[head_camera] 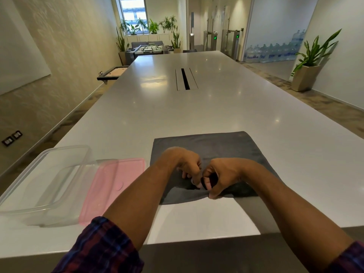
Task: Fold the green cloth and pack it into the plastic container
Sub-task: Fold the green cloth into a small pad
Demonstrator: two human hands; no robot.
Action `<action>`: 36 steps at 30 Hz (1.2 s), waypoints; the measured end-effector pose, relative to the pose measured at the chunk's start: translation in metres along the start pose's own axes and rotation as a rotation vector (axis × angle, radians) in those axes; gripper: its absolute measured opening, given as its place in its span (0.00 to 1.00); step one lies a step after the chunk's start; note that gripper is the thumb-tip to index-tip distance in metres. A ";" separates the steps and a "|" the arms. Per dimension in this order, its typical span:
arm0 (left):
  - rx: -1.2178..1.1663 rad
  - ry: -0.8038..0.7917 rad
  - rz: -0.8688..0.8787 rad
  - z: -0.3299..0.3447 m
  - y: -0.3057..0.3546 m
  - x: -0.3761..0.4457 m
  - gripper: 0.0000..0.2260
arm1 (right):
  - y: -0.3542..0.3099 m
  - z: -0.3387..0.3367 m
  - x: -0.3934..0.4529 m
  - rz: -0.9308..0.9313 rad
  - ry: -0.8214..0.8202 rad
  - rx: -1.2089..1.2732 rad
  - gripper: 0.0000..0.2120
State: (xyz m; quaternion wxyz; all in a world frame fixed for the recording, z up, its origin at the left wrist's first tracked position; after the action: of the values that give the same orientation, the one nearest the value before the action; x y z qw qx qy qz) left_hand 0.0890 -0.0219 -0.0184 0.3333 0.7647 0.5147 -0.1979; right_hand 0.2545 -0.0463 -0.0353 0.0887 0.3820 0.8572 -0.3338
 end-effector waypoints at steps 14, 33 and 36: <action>-0.013 0.001 -0.104 0.009 0.011 -0.004 0.18 | 0.015 -0.020 0.009 0.031 0.022 0.203 0.14; 0.179 0.177 -0.070 0.010 0.015 -0.012 0.09 | 0.012 -0.024 0.015 0.116 0.042 0.062 0.13; 0.216 0.230 -0.067 0.010 0.014 -0.012 0.05 | 0.013 -0.027 0.015 0.138 0.082 0.120 0.08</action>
State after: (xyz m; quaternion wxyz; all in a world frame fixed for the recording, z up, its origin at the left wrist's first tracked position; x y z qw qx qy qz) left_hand 0.0976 -0.0397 -0.0134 0.1811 0.7960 0.5507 -0.1741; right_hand 0.2564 -0.0139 -0.0279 0.0531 0.4580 0.8104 -0.3615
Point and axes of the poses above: each hand's wrist, its own x-axis towards the middle knuckle, its own z-axis out of the palm, y = z × x, the point moved 1 cm from there along x, towards the middle knuckle
